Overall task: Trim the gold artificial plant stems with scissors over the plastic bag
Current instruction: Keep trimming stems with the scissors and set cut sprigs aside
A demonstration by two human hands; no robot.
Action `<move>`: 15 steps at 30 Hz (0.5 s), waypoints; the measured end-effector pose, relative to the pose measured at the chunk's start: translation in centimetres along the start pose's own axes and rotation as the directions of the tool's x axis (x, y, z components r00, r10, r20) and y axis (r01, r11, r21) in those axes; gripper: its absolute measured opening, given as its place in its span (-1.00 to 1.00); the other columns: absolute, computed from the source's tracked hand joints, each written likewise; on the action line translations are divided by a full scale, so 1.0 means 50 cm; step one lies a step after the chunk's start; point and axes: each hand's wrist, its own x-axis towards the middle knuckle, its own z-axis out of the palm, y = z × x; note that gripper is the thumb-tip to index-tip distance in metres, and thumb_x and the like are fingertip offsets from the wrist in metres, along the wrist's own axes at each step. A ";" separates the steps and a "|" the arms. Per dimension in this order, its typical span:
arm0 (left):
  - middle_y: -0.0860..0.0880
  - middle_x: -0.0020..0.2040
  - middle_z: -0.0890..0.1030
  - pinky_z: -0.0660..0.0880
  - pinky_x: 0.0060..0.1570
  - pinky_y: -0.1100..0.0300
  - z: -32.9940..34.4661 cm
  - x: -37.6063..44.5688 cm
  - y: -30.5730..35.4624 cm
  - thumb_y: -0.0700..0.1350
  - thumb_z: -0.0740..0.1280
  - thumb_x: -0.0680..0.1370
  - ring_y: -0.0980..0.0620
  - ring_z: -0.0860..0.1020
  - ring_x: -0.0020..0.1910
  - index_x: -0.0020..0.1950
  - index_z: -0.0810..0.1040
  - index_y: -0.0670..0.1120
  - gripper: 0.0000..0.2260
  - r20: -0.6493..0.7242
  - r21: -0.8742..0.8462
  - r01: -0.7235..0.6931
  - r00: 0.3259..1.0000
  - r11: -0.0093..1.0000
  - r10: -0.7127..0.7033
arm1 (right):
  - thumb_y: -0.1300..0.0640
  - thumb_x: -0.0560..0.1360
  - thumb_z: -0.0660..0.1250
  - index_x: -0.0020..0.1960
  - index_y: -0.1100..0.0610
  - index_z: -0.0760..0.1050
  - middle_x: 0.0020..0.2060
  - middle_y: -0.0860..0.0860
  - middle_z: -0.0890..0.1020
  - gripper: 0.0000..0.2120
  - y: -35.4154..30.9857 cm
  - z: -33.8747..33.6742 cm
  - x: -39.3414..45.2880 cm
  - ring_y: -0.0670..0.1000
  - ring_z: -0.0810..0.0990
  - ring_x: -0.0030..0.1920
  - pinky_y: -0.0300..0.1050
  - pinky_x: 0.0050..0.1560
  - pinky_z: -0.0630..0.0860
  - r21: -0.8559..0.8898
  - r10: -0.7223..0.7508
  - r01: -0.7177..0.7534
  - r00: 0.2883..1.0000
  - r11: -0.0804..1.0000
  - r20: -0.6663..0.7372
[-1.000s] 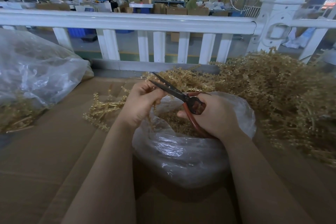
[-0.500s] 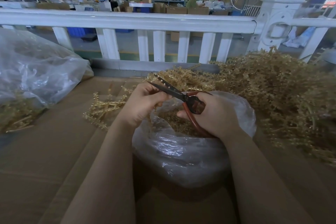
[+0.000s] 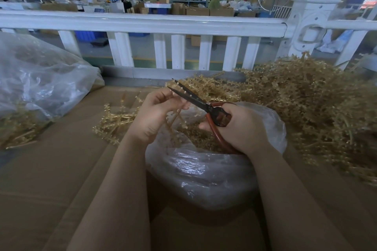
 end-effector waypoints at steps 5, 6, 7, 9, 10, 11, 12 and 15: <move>-0.07 -0.27 0.64 0.55 -0.04 0.25 0.001 0.001 0.000 -0.34 0.32 0.56 0.04 0.60 -0.21 -0.08 0.59 -0.34 -0.91 -0.013 0.020 -0.025 1.000 0.999 0.025 | -0.54 0.22 0.35 -0.34 -0.14 0.39 -0.38 -0.37 0.53 -0.53 -0.003 -0.004 0.000 -0.34 0.51 -0.26 -0.35 -0.42 0.34 0.003 0.012 -0.012 1.000 1.000 0.000; -0.06 -0.29 0.64 0.55 -0.05 0.25 0.001 0.002 0.001 -0.35 0.32 0.55 0.04 0.60 -0.23 -0.08 0.56 -0.39 -0.91 -0.024 0.025 -0.032 0.999 0.999 0.032 | -0.53 0.23 0.35 -0.34 -0.13 0.39 -0.36 -0.39 0.53 -0.52 -0.004 -0.005 0.000 -0.33 0.52 -0.27 -0.37 -0.39 0.37 0.009 0.014 -0.014 1.000 1.000 0.002; -0.06 -0.30 0.64 0.55 -0.05 0.25 0.001 0.003 0.002 -0.36 0.33 0.55 0.04 0.59 -0.24 -0.08 0.55 -0.42 -0.90 -0.031 0.028 -0.037 0.999 0.999 0.038 | -0.54 0.23 0.35 -0.34 -0.12 0.41 -0.38 -0.33 0.55 -0.51 -0.003 -0.005 0.000 -0.28 0.53 -0.30 -0.35 -0.42 0.35 0.010 0.018 -0.018 1.000 1.000 0.003; -0.06 -0.30 0.64 0.55 -0.06 0.25 0.000 0.003 0.003 -0.36 0.35 0.53 0.04 0.59 -0.25 -0.09 0.54 -0.44 -0.89 -0.042 0.031 -0.037 0.998 0.999 0.038 | -0.57 0.22 0.33 -0.30 -0.11 0.45 -0.39 -0.23 0.56 -0.48 -0.001 -0.006 0.000 -0.22 0.54 -0.33 -0.33 -0.44 0.28 0.002 0.022 -0.022 1.000 1.000 0.004; -0.06 -0.30 0.65 0.56 -0.07 0.25 0.000 0.003 0.002 -0.36 0.36 0.52 0.04 0.60 -0.24 -0.09 0.57 -0.41 -0.92 -0.048 0.028 -0.026 0.998 0.999 0.027 | -0.59 0.21 0.29 -0.29 -0.13 0.45 -0.37 -0.26 0.57 -0.48 -0.001 -0.007 0.000 -0.23 0.54 -0.31 -0.33 -0.44 0.26 -0.006 0.019 -0.019 1.000 1.000 0.004; -0.06 -0.28 0.67 0.56 -0.08 0.25 0.001 0.003 0.002 -0.37 0.36 0.52 0.04 0.62 -0.23 -0.09 0.61 -0.34 -0.96 -0.051 0.026 -0.011 0.999 1.000 0.013 | -0.61 0.21 0.25 -0.28 -0.14 0.44 -0.38 -0.27 0.56 -0.47 -0.001 -0.007 0.000 -0.23 0.53 -0.32 -0.34 -0.44 0.24 -0.019 0.012 -0.012 1.000 1.000 0.002; -0.06 -0.26 0.69 0.58 -0.08 0.23 0.002 0.003 0.001 -0.37 0.38 0.51 0.04 0.64 -0.22 -0.10 0.65 -0.27 -0.93 -0.054 0.036 -0.002 0.999 0.999 0.004 | -0.62 0.21 0.22 -0.25 -0.15 0.46 -0.41 -0.24 0.55 -0.46 -0.002 -0.006 0.000 -0.23 0.51 -0.35 -0.33 -0.42 0.24 -0.034 0.001 -0.001 1.000 0.999 -0.004; -0.12 -0.23 0.69 0.60 -0.04 0.13 0.007 0.004 0.001 -0.37 0.39 0.50 -0.02 0.65 -0.19 -0.14 0.71 -0.14 -0.84 -0.005 0.075 -0.020 1.000 0.997 0.020 | -0.61 0.23 0.21 -0.14 -0.17 0.52 -0.37 -0.26 0.55 -0.45 -0.004 -0.006 0.000 -0.28 0.50 -0.30 -0.32 -0.36 0.29 -0.046 -0.026 0.025 0.999 0.999 -0.025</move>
